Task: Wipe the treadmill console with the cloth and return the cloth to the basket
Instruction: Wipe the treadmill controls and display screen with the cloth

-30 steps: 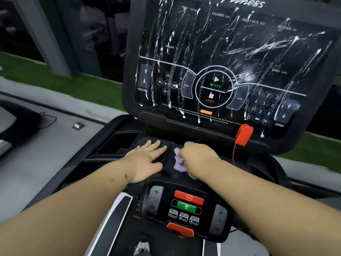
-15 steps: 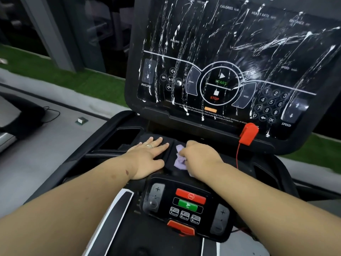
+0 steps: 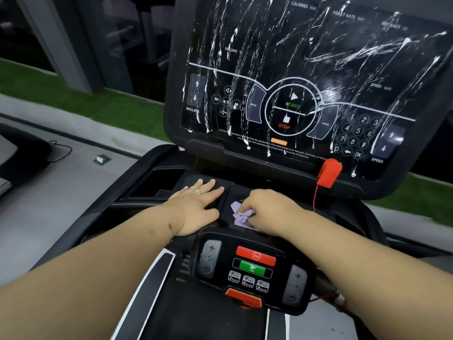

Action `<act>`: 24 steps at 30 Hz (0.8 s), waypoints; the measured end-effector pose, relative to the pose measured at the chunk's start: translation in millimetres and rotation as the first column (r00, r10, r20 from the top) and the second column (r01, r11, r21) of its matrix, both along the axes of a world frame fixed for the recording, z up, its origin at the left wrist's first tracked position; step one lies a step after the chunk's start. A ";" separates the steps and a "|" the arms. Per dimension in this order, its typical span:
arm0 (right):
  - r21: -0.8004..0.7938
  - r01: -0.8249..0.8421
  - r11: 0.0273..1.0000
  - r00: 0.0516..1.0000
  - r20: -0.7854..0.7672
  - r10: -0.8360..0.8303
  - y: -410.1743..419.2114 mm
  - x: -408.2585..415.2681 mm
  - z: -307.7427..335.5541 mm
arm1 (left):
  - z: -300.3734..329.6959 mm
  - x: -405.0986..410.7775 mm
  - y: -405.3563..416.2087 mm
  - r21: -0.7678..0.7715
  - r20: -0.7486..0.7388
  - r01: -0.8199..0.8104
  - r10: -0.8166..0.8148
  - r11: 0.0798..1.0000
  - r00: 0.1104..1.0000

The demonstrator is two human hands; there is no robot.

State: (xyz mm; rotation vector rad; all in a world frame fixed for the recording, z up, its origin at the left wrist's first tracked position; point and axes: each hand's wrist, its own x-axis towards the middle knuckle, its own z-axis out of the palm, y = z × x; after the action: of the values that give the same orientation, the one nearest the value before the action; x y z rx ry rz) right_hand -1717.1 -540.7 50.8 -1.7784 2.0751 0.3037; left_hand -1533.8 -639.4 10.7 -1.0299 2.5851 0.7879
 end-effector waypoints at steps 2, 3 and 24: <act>0.073 0.073 0.995 0.992 -0.104 -0.065 -18.1 1.9 2.2 | 0.2 -0.1 -0.1 0.005 -0.001 0.004 -0.004 1.000 1.000; 0.113 0.091 0.989 0.992 -0.102 -0.079 -22.3 5.0 1.2 | -0.1 0.0 0.4 0.005 -0.002 0.004 -0.004 1.000 1.000; 0.134 0.287 0.948 0.928 -0.286 -0.240 -20.9 19.9 2.7 | -4.1 2.6 -2.1 0.004 -0.032 0.046 -0.046 0.999 0.998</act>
State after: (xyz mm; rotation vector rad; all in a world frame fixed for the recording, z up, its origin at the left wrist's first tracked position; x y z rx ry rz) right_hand -1697.3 -561.6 53.5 -1.3966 2.3592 0.6550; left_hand -1531.1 -641.5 6.6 -0.9608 2.6222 0.8053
